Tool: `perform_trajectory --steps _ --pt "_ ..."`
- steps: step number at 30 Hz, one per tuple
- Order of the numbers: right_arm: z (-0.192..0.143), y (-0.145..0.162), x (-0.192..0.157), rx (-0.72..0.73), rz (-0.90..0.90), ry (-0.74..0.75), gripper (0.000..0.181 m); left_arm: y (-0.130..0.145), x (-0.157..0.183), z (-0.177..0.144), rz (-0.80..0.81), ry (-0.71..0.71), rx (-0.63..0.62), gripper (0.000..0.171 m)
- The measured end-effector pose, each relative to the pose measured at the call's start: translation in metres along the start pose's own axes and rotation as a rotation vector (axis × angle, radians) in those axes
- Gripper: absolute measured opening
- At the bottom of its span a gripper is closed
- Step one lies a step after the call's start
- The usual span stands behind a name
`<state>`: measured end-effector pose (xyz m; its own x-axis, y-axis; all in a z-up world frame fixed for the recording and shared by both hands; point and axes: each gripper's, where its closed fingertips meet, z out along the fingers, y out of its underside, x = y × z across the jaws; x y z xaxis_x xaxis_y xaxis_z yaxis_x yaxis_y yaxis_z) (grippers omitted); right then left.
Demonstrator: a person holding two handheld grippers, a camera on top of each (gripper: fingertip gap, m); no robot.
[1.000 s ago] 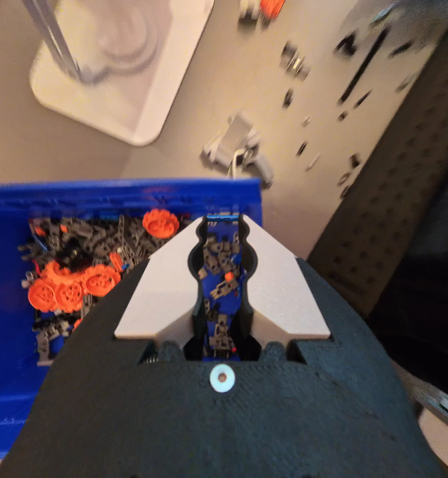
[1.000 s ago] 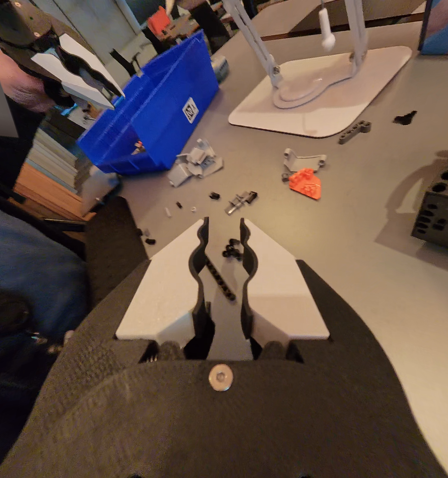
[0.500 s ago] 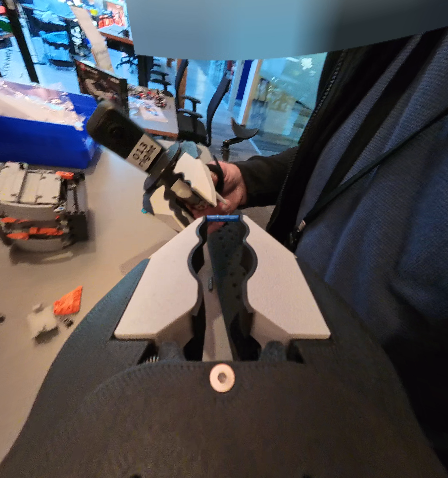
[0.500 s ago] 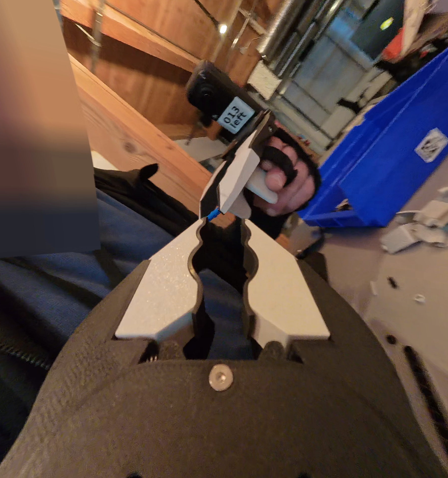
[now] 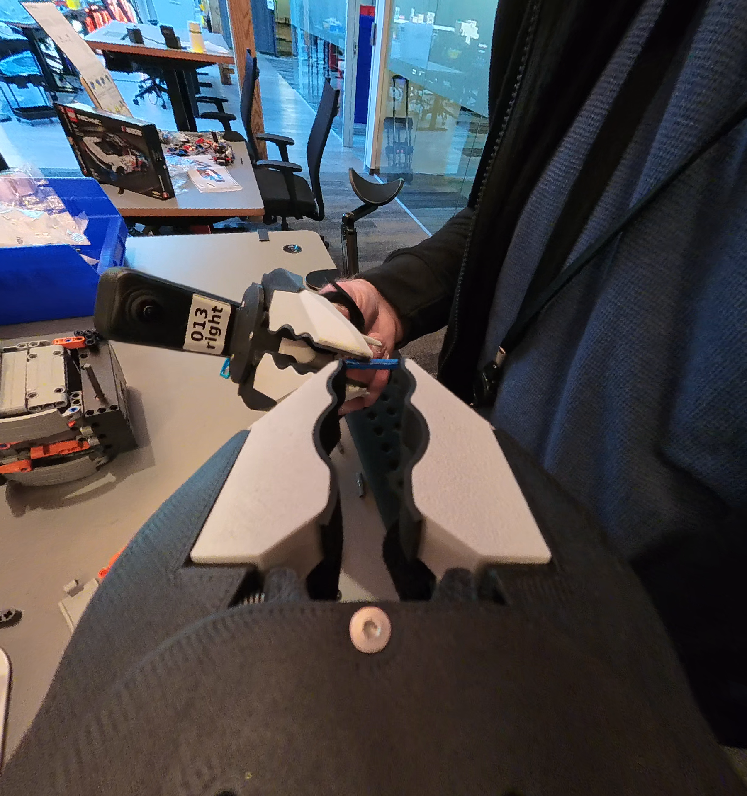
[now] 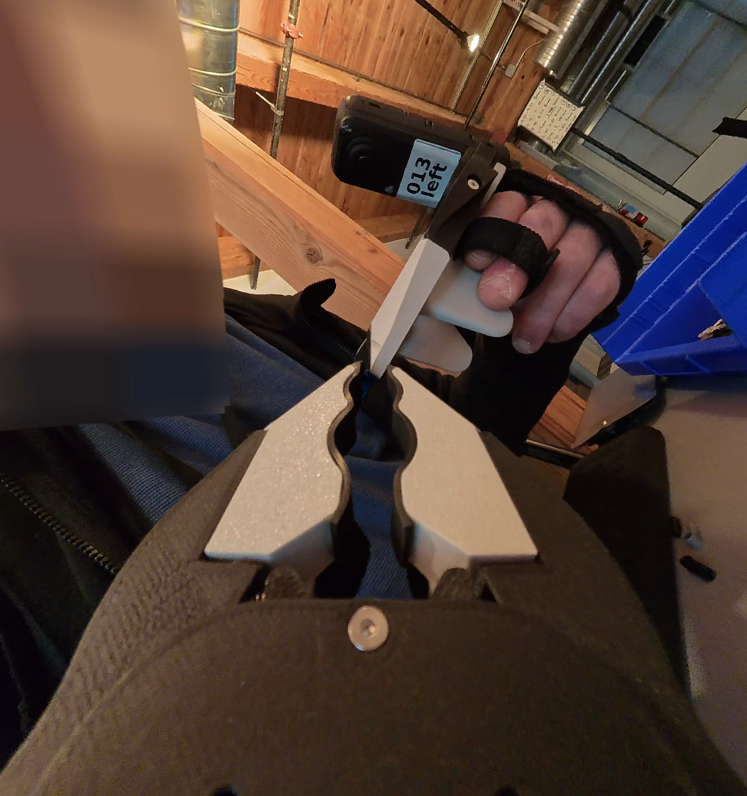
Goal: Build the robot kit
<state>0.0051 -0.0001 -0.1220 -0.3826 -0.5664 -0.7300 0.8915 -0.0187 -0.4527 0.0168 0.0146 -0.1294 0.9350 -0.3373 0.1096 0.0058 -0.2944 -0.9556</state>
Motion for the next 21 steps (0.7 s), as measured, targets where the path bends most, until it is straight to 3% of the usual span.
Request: perform_trajectory --steps 3,10,17,21 --pt "-0.004 -0.007 0.001 0.053 -0.041 0.038 0.002 -0.004 -0.006 0.001 -0.021 -0.018 0.032 0.022" --pt "-0.021 -0.020 0.009 0.200 -0.101 0.157 0.001 -0.001 -0.029 0.008 -0.089 -0.204 0.077 0.023" --pt "-0.038 -0.025 0.017 0.305 -0.097 0.208 0.000 0.009 -0.049 0.016 -0.050 -0.433 0.006 0.019" --pt "-0.049 -0.023 0.015 0.317 -0.114 0.228 0.000 0.001 -0.057 0.004 -0.032 -0.525 0.009 0.025"
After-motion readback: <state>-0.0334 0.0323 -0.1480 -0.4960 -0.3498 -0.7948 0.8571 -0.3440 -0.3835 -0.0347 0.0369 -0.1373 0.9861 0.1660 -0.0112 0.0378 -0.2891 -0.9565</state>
